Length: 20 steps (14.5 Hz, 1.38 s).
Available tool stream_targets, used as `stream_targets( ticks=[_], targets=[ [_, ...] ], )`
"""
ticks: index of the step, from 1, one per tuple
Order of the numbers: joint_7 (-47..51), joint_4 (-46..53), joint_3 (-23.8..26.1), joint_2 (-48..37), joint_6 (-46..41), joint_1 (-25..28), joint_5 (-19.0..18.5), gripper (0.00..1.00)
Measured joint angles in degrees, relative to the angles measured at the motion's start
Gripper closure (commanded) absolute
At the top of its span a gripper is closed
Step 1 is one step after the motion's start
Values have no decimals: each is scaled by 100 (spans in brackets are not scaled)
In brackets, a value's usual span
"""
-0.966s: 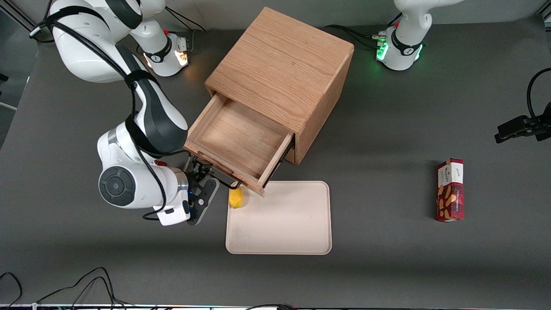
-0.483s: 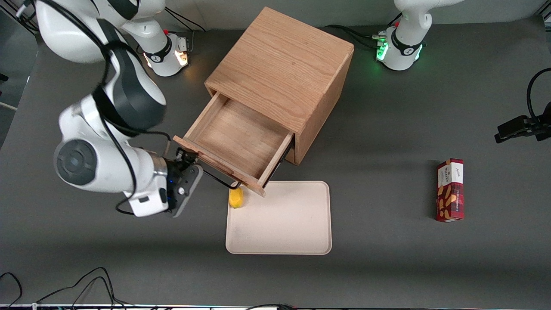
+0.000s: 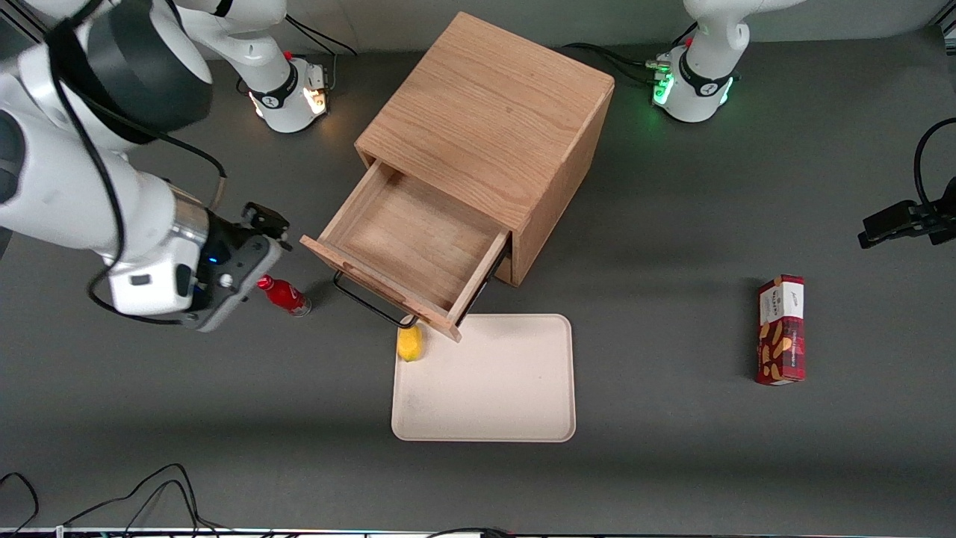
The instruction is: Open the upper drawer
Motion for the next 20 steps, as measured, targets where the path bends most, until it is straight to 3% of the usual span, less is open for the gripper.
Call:
stream_targets(
  ticks=[11,20],
  targets=[
    [1054,-1519,3,-1777,-34,-1833,216,0],
    [3097,-1637,18,-1935,-29,-2190,389,0]
  ],
)
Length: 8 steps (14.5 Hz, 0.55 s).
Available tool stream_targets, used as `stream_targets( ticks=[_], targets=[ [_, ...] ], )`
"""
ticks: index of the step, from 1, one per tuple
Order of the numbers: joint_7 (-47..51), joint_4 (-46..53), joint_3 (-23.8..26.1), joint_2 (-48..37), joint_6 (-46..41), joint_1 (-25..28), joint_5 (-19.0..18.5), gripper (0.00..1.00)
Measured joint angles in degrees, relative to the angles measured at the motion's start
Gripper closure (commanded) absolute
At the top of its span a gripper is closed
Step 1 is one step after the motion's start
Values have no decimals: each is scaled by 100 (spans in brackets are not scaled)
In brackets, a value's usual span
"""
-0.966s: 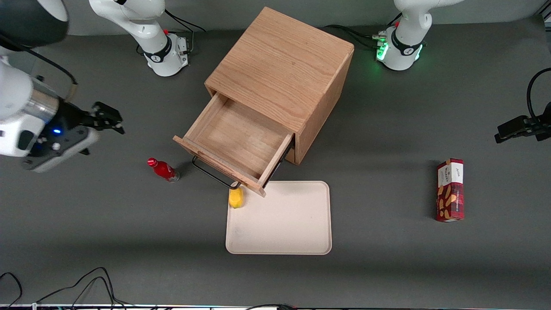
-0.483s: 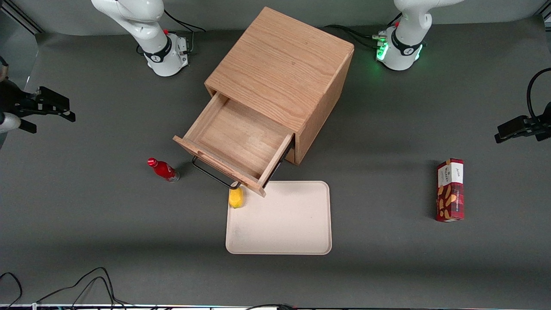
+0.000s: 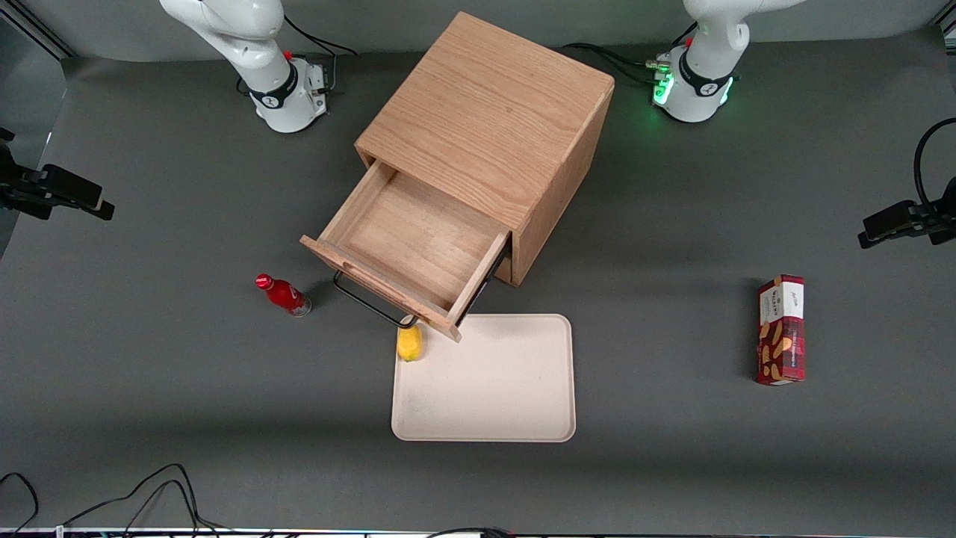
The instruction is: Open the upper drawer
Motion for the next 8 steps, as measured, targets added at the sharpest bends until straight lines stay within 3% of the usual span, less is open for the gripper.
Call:
stream_targets(
  ticks=[5,6,8],
  targets=[
    [335,-7,339,-85,-38,152,-51,0],
    [335,-7,248,-87,-149,350,-88,0],
    [334,-6,-429,-116,-325,1058,-111,0]
  ],
)
